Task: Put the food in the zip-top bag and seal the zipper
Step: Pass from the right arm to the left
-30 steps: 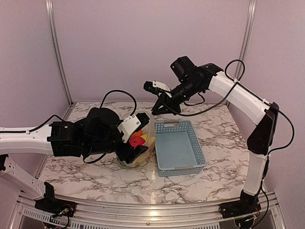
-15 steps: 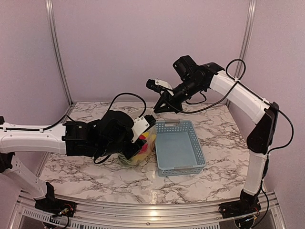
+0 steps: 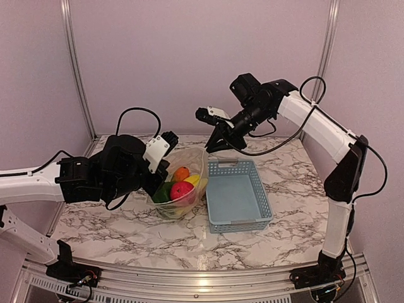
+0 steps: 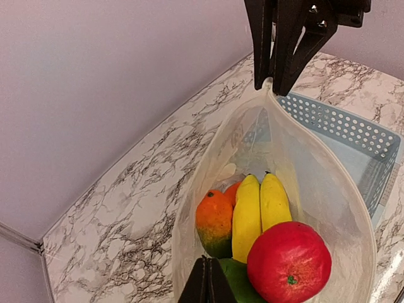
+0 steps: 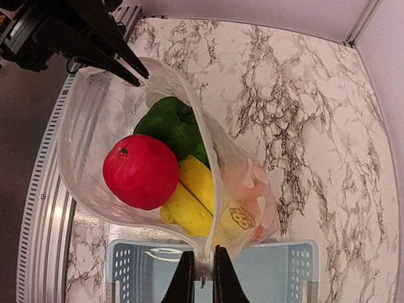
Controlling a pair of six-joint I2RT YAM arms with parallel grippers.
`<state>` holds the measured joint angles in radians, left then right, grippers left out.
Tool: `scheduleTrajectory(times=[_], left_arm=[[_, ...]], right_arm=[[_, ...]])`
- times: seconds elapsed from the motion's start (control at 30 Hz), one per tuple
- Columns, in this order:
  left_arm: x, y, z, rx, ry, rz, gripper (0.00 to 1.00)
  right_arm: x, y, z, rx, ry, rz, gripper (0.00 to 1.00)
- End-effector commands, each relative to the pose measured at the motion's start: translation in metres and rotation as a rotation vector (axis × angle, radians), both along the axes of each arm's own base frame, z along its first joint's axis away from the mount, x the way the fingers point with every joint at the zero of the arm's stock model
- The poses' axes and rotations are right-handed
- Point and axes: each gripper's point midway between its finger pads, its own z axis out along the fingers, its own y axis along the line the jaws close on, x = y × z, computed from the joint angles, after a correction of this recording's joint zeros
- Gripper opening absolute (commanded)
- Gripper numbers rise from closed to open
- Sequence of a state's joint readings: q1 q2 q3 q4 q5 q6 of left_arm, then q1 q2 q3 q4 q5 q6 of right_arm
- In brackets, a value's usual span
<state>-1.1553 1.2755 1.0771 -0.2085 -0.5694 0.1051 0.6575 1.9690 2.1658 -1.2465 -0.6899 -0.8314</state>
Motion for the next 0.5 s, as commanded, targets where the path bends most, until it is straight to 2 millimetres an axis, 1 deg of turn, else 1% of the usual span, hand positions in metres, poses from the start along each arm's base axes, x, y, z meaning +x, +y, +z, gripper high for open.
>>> scheduleTrajectory(times=[0.0, 0.03, 0.07, 0.1, 0.13, 0.2, 0.23, 0.27, 0.37, 0.47], left_arm=[[-0.011, -0.01, 0.019, -0.117, 0.013, -0.084, 0.31], [-0.015, -0.016, 0.023, -0.16, 0.024, -0.111, 0.49], [-0.017, -0.022, 0.027, -0.207, 0.039, -0.126, 0.6], [-0.018, -0.029, 0.031, -0.249, 0.053, -0.138, 0.65], [-0.022, -0.04, 0.033, -0.273, 0.069, -0.174, 0.67], [-0.023, -0.056, 0.031, -0.296, 0.105, -0.186, 0.68], [-0.022, -0.066, 0.024, -0.285, 0.123, -0.182, 0.69], [-0.021, -0.073, 0.021, -0.28, 0.132, -0.179, 0.7], [-0.019, -0.092, 0.011, -0.239, 0.15, -0.148, 0.7], [-0.015, -0.105, 0.001, -0.204, 0.173, -0.107, 0.69]], right_arm=[[0.003, 0.002, 0.02, 0.038, -0.009, -0.017, 0.0], [0.003, 0.004, 0.02, 0.042, 0.001, -0.019, 0.0], [0.002, 0.005, 0.018, 0.043, 0.01, -0.019, 0.0], [0.002, 0.006, 0.016, 0.039, 0.018, -0.022, 0.0], [0.002, 0.006, 0.014, 0.036, 0.022, -0.026, 0.0], [0.006, 0.008, 0.011, 0.031, 0.031, -0.042, 0.0], [0.007, 0.008, 0.01, 0.03, 0.032, -0.049, 0.0], [0.008, 0.008, 0.009, 0.029, 0.036, -0.052, 0.0], [0.01, 0.009, 0.011, 0.034, 0.04, -0.067, 0.0], [0.014, 0.01, 0.013, 0.043, 0.041, -0.087, 0.0]])
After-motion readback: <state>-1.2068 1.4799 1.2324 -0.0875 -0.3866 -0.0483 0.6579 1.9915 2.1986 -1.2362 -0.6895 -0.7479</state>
